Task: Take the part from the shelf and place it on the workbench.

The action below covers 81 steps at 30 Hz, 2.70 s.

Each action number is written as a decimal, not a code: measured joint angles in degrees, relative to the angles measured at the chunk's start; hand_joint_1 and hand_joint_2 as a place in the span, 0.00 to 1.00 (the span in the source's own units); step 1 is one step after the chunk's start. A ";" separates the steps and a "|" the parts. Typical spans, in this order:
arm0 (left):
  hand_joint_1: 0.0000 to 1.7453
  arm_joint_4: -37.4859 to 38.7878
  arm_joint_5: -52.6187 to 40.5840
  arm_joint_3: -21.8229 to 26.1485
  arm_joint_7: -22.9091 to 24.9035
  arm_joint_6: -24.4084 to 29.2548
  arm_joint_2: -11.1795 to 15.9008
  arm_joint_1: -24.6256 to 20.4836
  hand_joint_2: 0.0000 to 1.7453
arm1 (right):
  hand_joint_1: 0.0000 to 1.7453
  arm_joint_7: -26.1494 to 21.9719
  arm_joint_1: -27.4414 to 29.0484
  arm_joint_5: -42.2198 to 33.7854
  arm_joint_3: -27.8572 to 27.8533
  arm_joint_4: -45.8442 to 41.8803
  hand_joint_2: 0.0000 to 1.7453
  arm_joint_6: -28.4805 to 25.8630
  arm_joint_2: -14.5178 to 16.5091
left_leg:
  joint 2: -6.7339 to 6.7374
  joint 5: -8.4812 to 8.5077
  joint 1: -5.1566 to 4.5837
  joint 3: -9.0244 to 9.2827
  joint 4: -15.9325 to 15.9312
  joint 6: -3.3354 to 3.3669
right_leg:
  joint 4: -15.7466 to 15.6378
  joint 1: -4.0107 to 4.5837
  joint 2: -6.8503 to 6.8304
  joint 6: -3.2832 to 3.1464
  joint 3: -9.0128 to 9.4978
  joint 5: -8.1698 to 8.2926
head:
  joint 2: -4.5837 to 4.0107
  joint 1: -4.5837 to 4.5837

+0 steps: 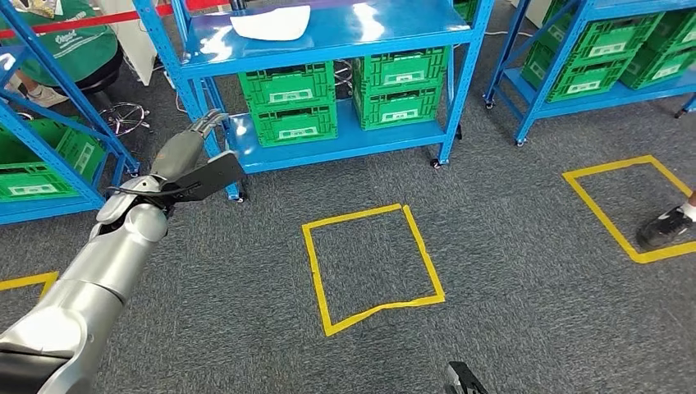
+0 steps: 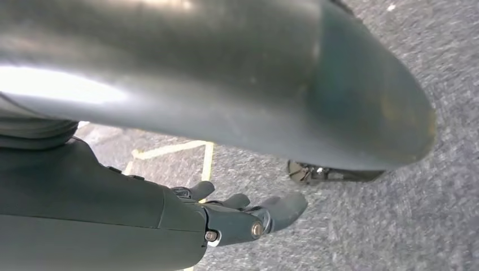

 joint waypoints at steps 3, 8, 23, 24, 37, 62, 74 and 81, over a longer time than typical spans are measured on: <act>0.00 0.01 0.27 -0.63 -0.01 -0.10 -0.09 -0.21 0.00 | 0.00 -0.01 -0.01 0.02 -0.26 0.02 0.00 0.03 0.00 | -1.52 -2.15 0.35 -1.31 3.09 -0.70 | -0.10 -0.09 1.15 -1.09 0.01 0.11 | 0.00 -0.16; 0.00 0.39 0.52 -1.43 0.01 -0.10 0.01 -0.06 0.00 | 0.00 -0.03 -0.07 0.10 -0.79 0.03 0.00 0.46 0.00 | -3.54 -5.98 0.31 -8.79 16.50 -0.35 | -0.14 0.33 3.41 -1.71 0.13 0.09 | -0.01 -0.24; 0.00 0.71 2.43 -2.88 2.01 0.79 0.08 -0.89 0.00 | 0.00 0.48 -0.19 0.58 -0.93 0.27 0.00 1.07 0.31 | -5.18 2.41 -0.88 -2.77 0.13 1.04 | -1.14 0.46 4.72 -0.38 0.35 0.70 | 0.00 -0.11; 0.00 0.81 2.56 -2.93 2.11 0.86 0.11 -0.95 0.00 | 0.00 0.52 -0.17 0.61 -0.95 0.27 0.00 1.05 0.31 | -5.18 2.39 -0.95 -2.83 0.22 1.19 | -1.24 0.38 4.73 -0.23 0.37 0.77 | 0.00 -0.11; 0.00 1.30 3.07 -3.64 2.53 1.15 0.01 -1.90 0.00 | 0.00 0.47 -0.12 0.45 -1.30 0.28 0.00 0.91 0.44 | -3.68 2.98 -0.41 -1.85 -1.35 2.97 | 14.00 0.19 1.79 1.34 -7.41 -5.55 | -0.01 0.14; 0.00 3.58 0.57 -6.63 9.81 5.43 1.03 -5.24 0.00 | 0.00 -0.92 -0.07 1.65 -1.70 0.45 0.00 1.27 0.91 | -4.08 4.20 -0.87 -3.12 -1.48 2.08 | 0.38 0.30 2.07 -0.07 3.89 -2.72 | 0.00 -0.08; 0.00 5.92 -0.36 -7.44 11.56 5.49 1.66 -6.96 0.00 | 0.00 -1.13 -0.12 1.79 -1.89 0.55 0.00 1.85 0.52 | -3.95 0.09 -0.28 0.26 -0.37 0.57 | -0.42 0.61 0.99 0.01 -1.10 0.39 | 0.00 -0.09; 0.00 6.98 -1.71 -8.15 13.91 5.45 3.50 -8.26 0.00 | 0.00 -0.54 -0.10 1.90 -2.31 0.57 0.00 1.70 0.46 | -3.90 -3.98 -0.02 -6.95 12.61 -1.27 | -0.92 0.35 1.52 -2.33 1.70 -0.64 | 0.00 -0.29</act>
